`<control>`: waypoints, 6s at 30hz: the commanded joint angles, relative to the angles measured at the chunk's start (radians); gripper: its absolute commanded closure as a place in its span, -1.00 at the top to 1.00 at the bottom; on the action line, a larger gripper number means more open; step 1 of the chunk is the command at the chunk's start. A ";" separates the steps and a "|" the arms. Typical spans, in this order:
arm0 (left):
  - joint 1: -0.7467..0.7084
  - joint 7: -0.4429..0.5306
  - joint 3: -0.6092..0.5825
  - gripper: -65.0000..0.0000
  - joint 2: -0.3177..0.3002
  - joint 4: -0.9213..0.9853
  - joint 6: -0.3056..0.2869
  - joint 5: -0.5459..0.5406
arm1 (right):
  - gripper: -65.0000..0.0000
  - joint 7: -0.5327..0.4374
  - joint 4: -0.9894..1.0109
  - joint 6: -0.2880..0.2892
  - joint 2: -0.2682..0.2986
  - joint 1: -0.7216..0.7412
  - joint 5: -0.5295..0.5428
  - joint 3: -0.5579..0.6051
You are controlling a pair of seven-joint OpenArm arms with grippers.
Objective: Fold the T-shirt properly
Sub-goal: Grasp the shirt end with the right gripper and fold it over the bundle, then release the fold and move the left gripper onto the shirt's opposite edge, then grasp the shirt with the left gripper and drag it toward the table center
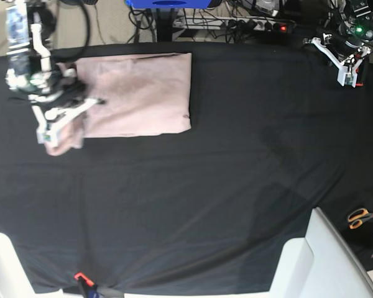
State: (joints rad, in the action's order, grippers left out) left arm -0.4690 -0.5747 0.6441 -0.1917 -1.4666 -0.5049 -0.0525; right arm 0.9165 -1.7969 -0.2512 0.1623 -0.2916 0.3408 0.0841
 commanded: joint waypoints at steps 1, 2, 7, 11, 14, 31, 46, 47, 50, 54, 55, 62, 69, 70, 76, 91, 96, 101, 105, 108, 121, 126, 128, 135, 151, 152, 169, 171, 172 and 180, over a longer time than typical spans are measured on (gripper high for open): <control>-0.006 0.011 0.006 -1.00 -0.016 -0.015 0.002 0.000 | -1.00 -0.007 -0.022 -0.018 0.006 0.002 -0.009 0.032; -0.006 0.011 0.006 -1.00 -0.016 -0.015 0.002 0.000 | -1.00 -0.007 -0.025 -0.043 0.004 0.002 -0.019 0.065; -0.006 0.011 0.006 -1.00 -0.016 -0.015 0.002 0.000 | -1.00 -0.009 -0.080 -0.201 0.004 0.002 -0.030 0.204; -0.006 0.011 0.006 -1.00 -0.016 -0.015 0.002 0.000 | -1.00 -0.015 -0.082 -0.339 -0.007 0.009 -0.027 0.303; -0.006 0.011 0.006 -1.00 -0.016 -0.015 0.002 0.000 | -1.00 -0.015 -0.076 -0.377 -0.045 0.022 -0.033 0.346; -0.026 0.011 0.006 -1.00 -0.016 -0.015 0.002 -0.004 | -1.00 -0.087 0.033 -0.417 -0.116 0.098 -0.033 0.477; -0.026 0.011 0.006 -1.00 -0.016 -0.015 0.002 -0.002 | -0.99 -0.118 0.102 -0.435 -0.132 0.110 -0.027 0.484; -0.024 0.011 0.006 -1.00 -0.016 -0.015 0.002 -0.002 | -0.98 -0.113 0.102 -0.435 -0.134 0.110 -0.026 0.484; -0.023 0.011 0.006 -1.00 -0.016 -0.015 0.002 -0.002 | -0.62 -0.113 0.101 -0.434 -0.145 0.110 -0.026 0.500; -0.021 0.011 0.006 -1.00 -0.016 -0.015 0.002 0.000 | 0.02 -0.119 0.101 -0.434 -0.146 0.110 -0.026 0.549; -0.021 0.011 0.006 -1.00 -0.016 -0.015 0.002 0.000 | 0.06 -0.119 0.099 -0.434 -0.146 0.111 -0.026 0.564; -0.020 0.011 0.006 -1.00 -0.016 -0.015 0.002 0.000 | -0.01 -0.115 0.099 -0.432 -0.140 0.147 -0.026 0.652; -0.017 0.011 0.006 -1.00 -0.016 -0.015 0.002 0.000 | -0.01 -0.053 0.092 -0.432 -0.126 0.211 -0.026 0.787; -0.017 0.011 0.006 -1.00 -0.016 -0.015 0.002 0.000 | -0.01 -0.038 0.085 -0.432 -0.126 0.223 -0.026 0.805; -0.015 0.011 0.006 -1.00 -0.016 -0.015 0.002 0.000 | -0.01 0.009 -0.114 -0.442 -0.069 0.239 -0.030 0.828; -0.015 0.006 -0.182 -1.00 -0.016 -0.024 0.002 -0.011 | -1.00 -0.066 0.003 -0.319 -0.010 0.127 -0.026 0.538; 0.000 0.002 -0.267 -1.00 0.002 -0.041 0.001 -0.053 | -1.00 -0.098 0.009 -0.320 -0.007 0.125 -0.026 0.533; 0.006 -0.098 -0.321 -1.00 -0.009 -0.110 0.001 -0.255 | -1.00 -0.095 0.013 -0.319 -0.005 0.105 -0.027 0.458; -0.004 -0.126 -0.323 -0.39 -0.050 -0.158 -0.034 -0.464 | -1.00 -0.095 0.015 -0.316 -0.005 0.087 -0.027 0.392; 0.005 -0.126 -0.336 0.20 -0.079 -0.147 -0.107 -0.605 | -1.00 -0.096 0.015 -0.314 -0.004 0.078 -0.029 0.346; 0.210 -0.126 -0.533 0.94 -0.028 0.197 -0.193 -0.708 | -1.00 -0.098 0.016 -0.313 0.055 0.053 -0.030 0.311; 0.217 -0.126 -0.533 0.94 -0.005 0.208 -0.193 -0.703 | -1.00 -0.099 0.018 -0.313 0.069 0.045 -0.032 0.311; 0.217 -0.126 -0.533 0.94 0.001 0.206 -0.193 -0.708 | -1.00 -0.099 0.018 -0.313 0.069 0.045 -0.032 0.311; 0.189 -0.126 -0.533 0.94 0.001 0.139 -0.193 -0.715 | -1.00 -0.099 0.045 -0.313 0.069 0.052 -0.032 0.311; 0.321 -0.123 -0.754 0.94 0.048 0.269 -0.193 -0.715 | -1.00 -0.149 0.061 -0.316 0.064 0.044 -0.032 0.251; 0.326 -0.123 -0.754 0.94 0.056 0.278 -0.193 -0.715 | -1.00 -0.149 0.061 -0.314 0.064 0.044 -0.032 0.247; 0.419 -0.120 -0.878 0.94 0.113 0.410 -0.193 -0.714 | -1.00 -0.149 0.055 -0.314 0.061 0.052 -0.029 0.242; 0.419 -0.120 -0.875 0.94 0.113 0.415 -0.193 -0.714 | -1.00 -0.149 0.055 -0.314 0.061 0.052 -0.029 0.242; 0.419 -0.120 -0.877 0.94 0.113 0.415 -0.193 -0.714 | -1.00 -0.149 0.055 -0.314 0.061 0.052 -0.029 0.242; 0.435 -0.120 -0.878 -0.27 0.107 0.453 -0.193 -0.714 | -1.00 -0.149 0.055 -0.314 0.061 0.053 -0.029 0.242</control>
State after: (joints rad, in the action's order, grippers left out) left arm -0.0429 -0.6746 -0.2325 -0.0864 -1.0164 -0.7120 -0.7666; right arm 0.7818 -1.7241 -0.5640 0.2176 -0.2474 0.3141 0.3309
